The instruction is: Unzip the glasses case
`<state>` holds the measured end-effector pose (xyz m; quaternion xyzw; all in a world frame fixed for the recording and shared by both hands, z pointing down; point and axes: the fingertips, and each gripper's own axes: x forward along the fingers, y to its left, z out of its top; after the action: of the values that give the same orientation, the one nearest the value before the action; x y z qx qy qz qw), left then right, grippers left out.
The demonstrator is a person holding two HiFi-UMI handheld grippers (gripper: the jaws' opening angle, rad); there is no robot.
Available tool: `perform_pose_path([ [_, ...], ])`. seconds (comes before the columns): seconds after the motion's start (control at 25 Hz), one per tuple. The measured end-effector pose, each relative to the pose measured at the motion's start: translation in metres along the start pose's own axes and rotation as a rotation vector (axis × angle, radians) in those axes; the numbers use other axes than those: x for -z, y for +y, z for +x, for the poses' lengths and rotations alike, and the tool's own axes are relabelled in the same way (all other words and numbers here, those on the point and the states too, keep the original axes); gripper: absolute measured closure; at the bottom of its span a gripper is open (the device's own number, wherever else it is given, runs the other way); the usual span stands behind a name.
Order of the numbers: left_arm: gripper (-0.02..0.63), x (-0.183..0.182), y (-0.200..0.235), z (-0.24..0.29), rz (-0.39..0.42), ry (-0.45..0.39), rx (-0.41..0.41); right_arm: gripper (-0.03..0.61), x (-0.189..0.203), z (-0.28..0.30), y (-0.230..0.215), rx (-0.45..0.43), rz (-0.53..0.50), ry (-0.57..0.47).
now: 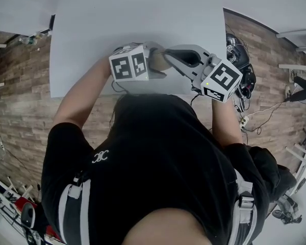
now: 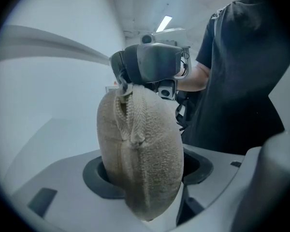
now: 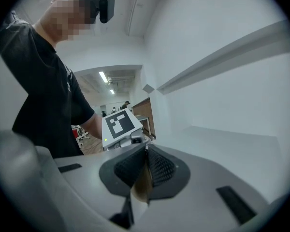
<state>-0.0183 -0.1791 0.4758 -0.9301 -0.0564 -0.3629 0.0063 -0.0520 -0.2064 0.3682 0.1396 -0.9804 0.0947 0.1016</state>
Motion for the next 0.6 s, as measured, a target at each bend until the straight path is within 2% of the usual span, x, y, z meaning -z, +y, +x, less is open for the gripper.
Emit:
perform_pose_path([
  [0.12,0.319,-0.005,0.0,-0.004,0.007,-0.032,0.004,0.55,-0.004,0.0,0.001,0.0,-0.025,0.009],
  [0.28,0.328,-0.006,0.006,-0.006,0.028,-0.055,-0.034,0.549,-0.006,-0.001,-0.002,0.016,-0.067,0.035],
  [0.6,0.33,0.01,0.009,-0.005,0.056,0.028,-0.03,0.551,0.001,-0.009,-0.011,0.062,-0.122,0.115],
])
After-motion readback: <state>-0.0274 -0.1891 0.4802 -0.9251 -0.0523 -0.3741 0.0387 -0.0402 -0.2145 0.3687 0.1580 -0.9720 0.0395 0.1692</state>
